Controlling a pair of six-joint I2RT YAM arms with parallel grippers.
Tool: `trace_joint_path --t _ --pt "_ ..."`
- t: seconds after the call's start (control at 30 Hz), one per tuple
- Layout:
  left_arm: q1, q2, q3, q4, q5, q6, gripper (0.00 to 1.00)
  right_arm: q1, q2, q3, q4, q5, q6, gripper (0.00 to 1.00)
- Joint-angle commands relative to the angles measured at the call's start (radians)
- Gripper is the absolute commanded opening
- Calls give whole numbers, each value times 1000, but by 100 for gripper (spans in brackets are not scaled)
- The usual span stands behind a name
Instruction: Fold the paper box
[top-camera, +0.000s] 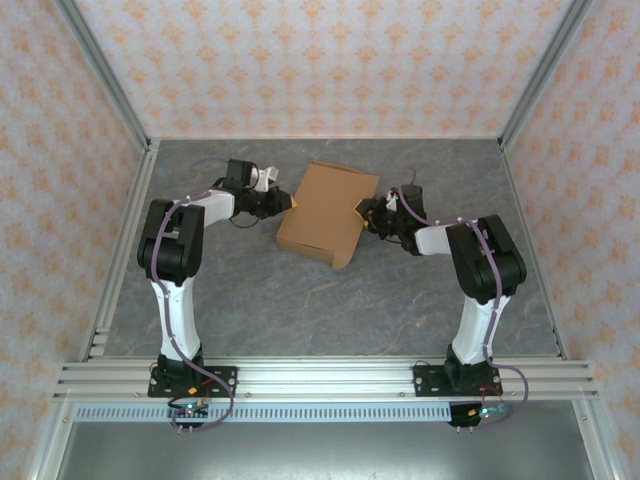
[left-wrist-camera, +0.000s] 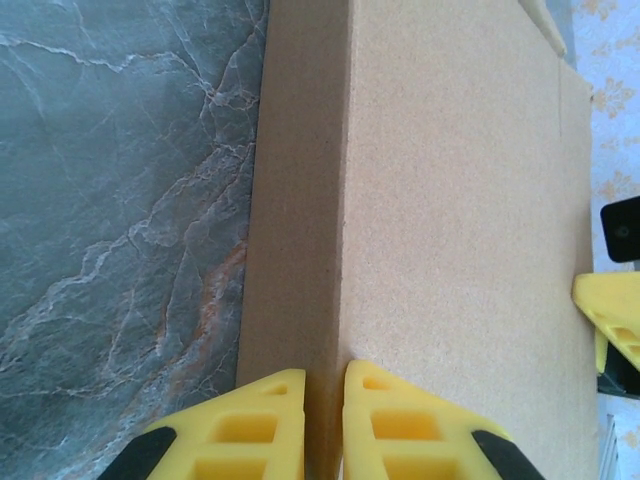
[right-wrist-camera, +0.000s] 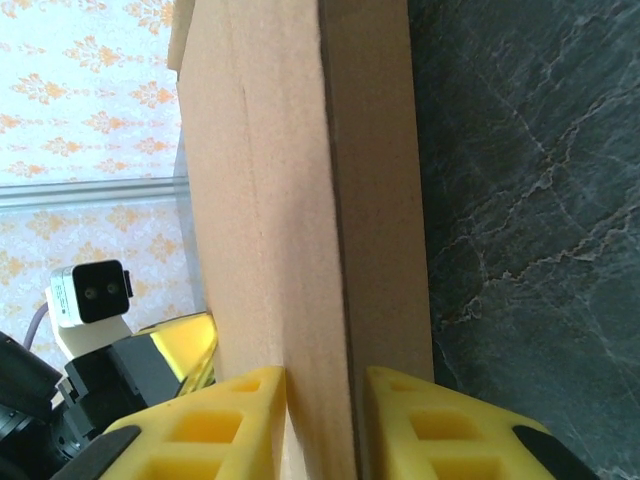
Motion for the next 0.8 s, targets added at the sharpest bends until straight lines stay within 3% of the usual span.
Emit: trace_joint_path --t 0.0,0.23,0.5,0.77 --pt "11 72 -84 -182 -136 -22 11 -15 9 25 -31 -22 -32 26" --pt "13 72 -92 -198 -199 -46 6 -36 43 28 -3 -54 -18 23" --pt "13 73 -105 -204 -224 -64 2 -29 70 26 186 -109 88 6" --pt "13 72 -106 -200 -207 -64 1 -19 25 7 220 -113 116 3"
